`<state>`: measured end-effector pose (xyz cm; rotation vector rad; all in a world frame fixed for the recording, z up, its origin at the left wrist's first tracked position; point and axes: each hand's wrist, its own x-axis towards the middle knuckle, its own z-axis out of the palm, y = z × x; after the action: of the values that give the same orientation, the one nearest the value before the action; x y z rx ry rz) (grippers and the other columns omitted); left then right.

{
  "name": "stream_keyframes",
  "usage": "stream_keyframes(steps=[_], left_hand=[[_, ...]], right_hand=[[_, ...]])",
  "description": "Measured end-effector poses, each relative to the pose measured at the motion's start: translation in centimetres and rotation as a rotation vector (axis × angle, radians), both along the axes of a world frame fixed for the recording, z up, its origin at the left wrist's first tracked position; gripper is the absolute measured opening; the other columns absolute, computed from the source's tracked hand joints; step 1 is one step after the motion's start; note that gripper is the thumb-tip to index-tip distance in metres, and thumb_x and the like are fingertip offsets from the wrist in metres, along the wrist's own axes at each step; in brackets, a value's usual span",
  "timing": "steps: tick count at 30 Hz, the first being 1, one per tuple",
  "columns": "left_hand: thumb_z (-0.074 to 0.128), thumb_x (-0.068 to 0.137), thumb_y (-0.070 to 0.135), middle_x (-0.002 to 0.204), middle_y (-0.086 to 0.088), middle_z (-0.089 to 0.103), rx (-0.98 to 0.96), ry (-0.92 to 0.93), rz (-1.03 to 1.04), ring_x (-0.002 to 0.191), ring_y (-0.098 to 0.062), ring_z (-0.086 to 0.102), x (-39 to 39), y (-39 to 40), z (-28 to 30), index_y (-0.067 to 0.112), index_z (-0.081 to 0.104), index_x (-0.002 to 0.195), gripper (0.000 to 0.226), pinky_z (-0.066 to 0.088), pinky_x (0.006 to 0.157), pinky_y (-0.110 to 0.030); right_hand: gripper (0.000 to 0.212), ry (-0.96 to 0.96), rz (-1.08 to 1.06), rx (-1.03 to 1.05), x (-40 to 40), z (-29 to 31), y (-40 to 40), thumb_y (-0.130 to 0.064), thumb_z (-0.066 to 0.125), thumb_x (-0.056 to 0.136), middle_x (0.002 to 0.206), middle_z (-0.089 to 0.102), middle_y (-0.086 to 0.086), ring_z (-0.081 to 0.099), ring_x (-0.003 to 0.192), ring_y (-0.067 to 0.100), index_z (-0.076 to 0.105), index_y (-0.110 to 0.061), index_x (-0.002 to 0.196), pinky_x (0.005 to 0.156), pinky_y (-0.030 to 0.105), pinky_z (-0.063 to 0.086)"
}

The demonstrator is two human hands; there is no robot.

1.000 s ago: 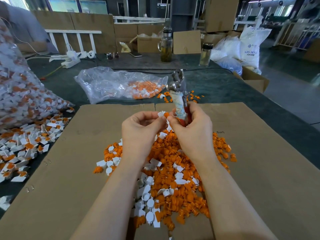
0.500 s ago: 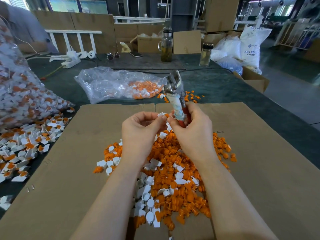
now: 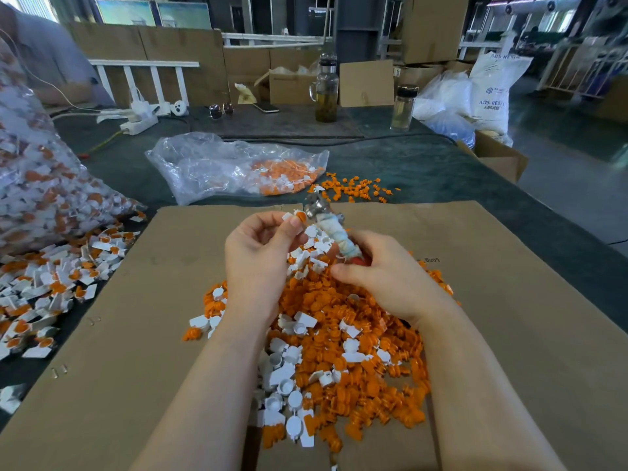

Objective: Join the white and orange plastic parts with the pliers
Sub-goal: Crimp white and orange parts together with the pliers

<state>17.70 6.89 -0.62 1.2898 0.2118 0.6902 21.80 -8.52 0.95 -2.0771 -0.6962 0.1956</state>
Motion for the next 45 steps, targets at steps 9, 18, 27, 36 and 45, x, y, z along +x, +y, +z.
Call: stream_keyframes(steps=[9,18,27,36,45], left_hand=[[0.066,0.091,0.005,0.065,0.007,0.068,0.039,-0.017,-0.001,0.061,-0.005,0.066,-0.1,0.3,0.0,0.008,0.066,0.085,0.007,0.055,0.068,-0.018],[0.063,0.093,0.004,0.064,0.007,0.068,-0.002,-0.005,-0.025,0.058,-0.004,0.064,-0.1,0.4,0.2,0.007,0.065,0.086,0.008,0.056,0.068,-0.019],[0.063,0.093,0.004,0.062,0.007,0.067,-0.04,0.045,-0.016,0.057,-0.005,0.063,-0.1,0.5,0.3,0.007,0.066,0.084,0.01,0.056,0.066,-0.019],[0.064,0.093,0.011,0.093,-0.008,0.077,-0.808,0.135,0.224,0.079,-0.01,0.075,-1.1,5.1,0.6,0.007,0.068,0.099,0.008,0.06,0.065,-0.022],[0.043,0.103,0.006,0.098,-0.01,0.071,-1.228,-0.198,0.388,0.068,-0.014,0.073,-2.4,8.5,0.1,0.006,0.057,0.126,0.027,0.059,0.061,-0.027]], right_hand=[[0.024,0.029,0.055,-0.114,-0.3,0.2,0.0,-0.024,0.067,0.089,0.102,0.068,0.003,0.064,0.091,0.021,0.062,-0.017,0.112,0.086,0.048,0.05],[0.023,0.015,0.085,-0.082,-0.1,-0.3,0.3,-0.007,0.058,0.089,0.061,0.053,-0.012,0.043,0.047,0.003,0.062,-0.029,0.083,0.049,0.024,0.036],[0.023,-0.019,0.075,-0.103,0.0,-0.8,1.0,-0.006,0.054,0.09,0.066,0.056,-0.007,0.041,0.042,0.002,0.06,-0.027,0.081,0.044,0.021,0.034],[0.008,-0.25,-0.132,-0.144,0.4,-1.6,1.3,-0.027,0.061,0.089,0.075,0.058,-0.007,0.052,0.064,0.011,0.059,-0.019,0.091,0.053,0.029,0.034],[0.02,-0.305,-0.262,-0.246,1.4,-2.2,0.7,-0.029,0.06,0.087,0.07,0.055,-0.006,0.052,0.063,0.011,0.048,-0.023,0.073,0.049,0.029,0.033]])
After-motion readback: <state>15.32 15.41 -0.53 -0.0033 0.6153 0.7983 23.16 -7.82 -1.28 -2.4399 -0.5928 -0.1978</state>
